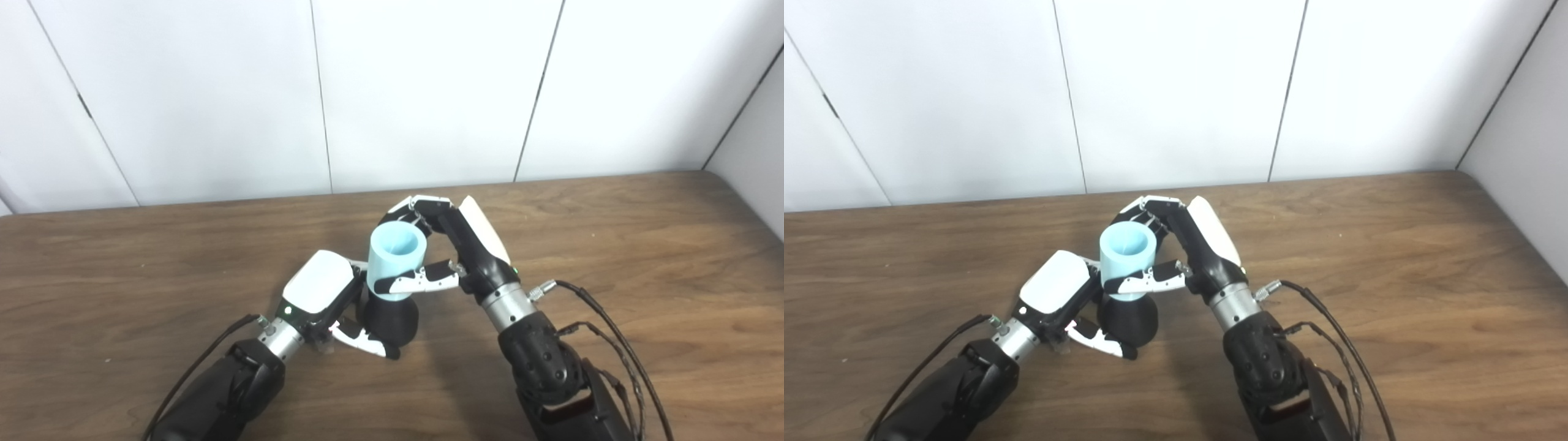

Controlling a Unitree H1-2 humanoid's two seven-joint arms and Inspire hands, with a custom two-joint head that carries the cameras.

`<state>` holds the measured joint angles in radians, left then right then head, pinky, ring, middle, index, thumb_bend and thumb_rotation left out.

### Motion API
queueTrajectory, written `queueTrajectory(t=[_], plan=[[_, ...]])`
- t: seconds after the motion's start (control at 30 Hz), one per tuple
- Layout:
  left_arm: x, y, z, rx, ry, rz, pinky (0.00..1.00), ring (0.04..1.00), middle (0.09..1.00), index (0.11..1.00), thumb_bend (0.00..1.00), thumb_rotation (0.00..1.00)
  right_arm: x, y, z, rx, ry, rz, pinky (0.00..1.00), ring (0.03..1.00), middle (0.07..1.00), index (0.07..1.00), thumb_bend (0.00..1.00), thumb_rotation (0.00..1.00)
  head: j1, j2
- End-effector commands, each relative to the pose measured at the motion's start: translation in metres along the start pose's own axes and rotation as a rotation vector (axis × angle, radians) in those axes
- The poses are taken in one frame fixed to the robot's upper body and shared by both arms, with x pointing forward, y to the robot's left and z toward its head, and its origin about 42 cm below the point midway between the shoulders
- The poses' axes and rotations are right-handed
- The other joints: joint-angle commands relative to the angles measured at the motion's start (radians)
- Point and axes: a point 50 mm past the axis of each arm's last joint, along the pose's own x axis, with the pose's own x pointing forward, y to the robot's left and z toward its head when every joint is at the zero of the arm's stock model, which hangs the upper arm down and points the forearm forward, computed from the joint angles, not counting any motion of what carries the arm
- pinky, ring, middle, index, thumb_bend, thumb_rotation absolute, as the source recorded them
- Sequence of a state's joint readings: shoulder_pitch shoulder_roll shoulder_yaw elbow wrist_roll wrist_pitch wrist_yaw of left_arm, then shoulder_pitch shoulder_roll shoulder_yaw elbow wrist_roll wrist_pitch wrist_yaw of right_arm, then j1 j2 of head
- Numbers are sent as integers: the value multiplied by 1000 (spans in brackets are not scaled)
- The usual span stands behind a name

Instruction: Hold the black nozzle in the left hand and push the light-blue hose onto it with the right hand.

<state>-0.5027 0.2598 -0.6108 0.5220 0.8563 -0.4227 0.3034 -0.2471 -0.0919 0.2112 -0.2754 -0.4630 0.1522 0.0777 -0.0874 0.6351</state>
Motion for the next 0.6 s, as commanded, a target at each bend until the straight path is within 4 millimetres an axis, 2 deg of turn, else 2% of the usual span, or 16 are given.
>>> queueTrajectory(t=[0.0, 0.03, 0.1, 0.13, 0.23, 0.33, 0.5, 0.57], plan=[[-83, -119, 39, -152, 97, -379, 340, 416, 476, 520, 502, 0, 5, -2, 7, -16, -8, 32, 373, 475, 554, 488, 519, 130, -3, 3], [-83, -118, 39, -148, 97, -378, 342, 417, 476, 520, 502, 0, 5, -2, 8, -16, -13, 28, 367, 469, 549, 488, 519, 129, -3, 3], [-82, -118, 40, -148, 93, -372, 338, 417, 473, 513, 503, 0, 6, -2, 11, -20, -24, 23, 334, 425, 496, 485, 525, 26, -6, 2], [-83, -118, 40, -151, 91, -369, 338, 417, 472, 509, 503, 0, 7, -2, 12, -24, -35, 24, 328, 417, 487, 486, 526, 13, -10, 0], [-83, -118, 39, -152, 87, -370, 328, 408, 469, 525, 501, 0, 10, -3, 14, -35, -47, 34, 345, 416, 469, 490, 527, 1, -15, -4], [-82, -119, 38, -152, 89, -374, 321, 402, 465, 530, 500, 0, 12, -4, 15, -59, -50, 46, 401, 478, 480, 482, 527, 0, -16, -6], [-82, -120, 38, -152, 88, -372, 329, 408, 461, 520, 502, 0, 16, -5, 16, -90, -50, 63, 337, 410, 462, 496, 527, 0, -19, -8], [-82, -121, 38, -152, 88, -371, 330, 408, 461, 523, 501, 0, 17, -6, 16, -93, -43, 60, 359, 440, 471, 490, 528, 0, -18, -10]])
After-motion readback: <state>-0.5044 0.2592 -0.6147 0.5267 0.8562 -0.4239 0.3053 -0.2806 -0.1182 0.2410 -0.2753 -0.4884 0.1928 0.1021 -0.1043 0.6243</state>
